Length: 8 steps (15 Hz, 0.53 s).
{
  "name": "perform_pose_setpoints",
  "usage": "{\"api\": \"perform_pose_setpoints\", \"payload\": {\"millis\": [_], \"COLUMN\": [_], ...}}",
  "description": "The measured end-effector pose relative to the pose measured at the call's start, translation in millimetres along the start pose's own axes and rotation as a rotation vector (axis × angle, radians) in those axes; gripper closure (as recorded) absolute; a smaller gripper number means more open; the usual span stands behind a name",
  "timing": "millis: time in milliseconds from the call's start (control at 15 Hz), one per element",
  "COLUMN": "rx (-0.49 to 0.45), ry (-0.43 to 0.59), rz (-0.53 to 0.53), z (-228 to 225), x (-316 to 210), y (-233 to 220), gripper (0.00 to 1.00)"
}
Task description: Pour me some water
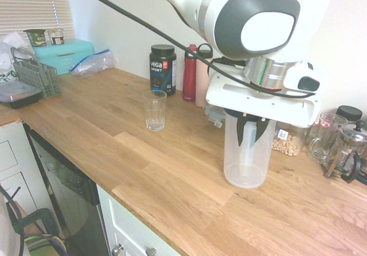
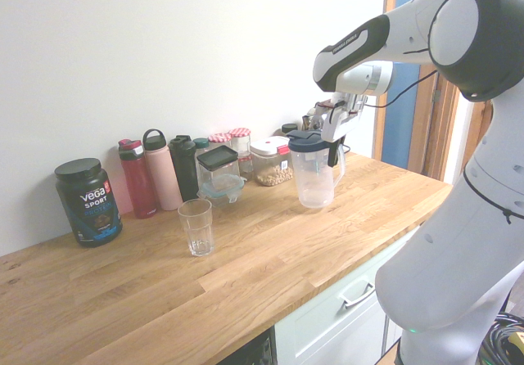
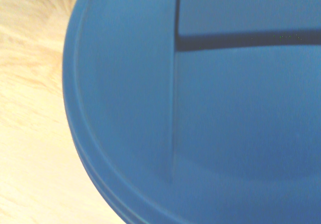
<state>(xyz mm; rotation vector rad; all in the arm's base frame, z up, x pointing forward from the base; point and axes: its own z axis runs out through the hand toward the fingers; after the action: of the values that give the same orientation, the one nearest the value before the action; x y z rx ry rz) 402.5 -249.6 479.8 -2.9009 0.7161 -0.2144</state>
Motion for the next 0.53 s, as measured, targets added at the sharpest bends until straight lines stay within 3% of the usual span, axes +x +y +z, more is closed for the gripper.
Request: {"api": "perform_pose_setpoints", "payload": {"millis": [267,333,533], "rx": [-0.002,-0.004,-0.003], "ry": [0.007,0.007,0.003], "rz": [-0.003,-0.004,-0.004], "z": [11,12,13], "x": [10,12,16], "y": [-5,-6,-8], "gripper": [1.00,0.00,0.00]}}
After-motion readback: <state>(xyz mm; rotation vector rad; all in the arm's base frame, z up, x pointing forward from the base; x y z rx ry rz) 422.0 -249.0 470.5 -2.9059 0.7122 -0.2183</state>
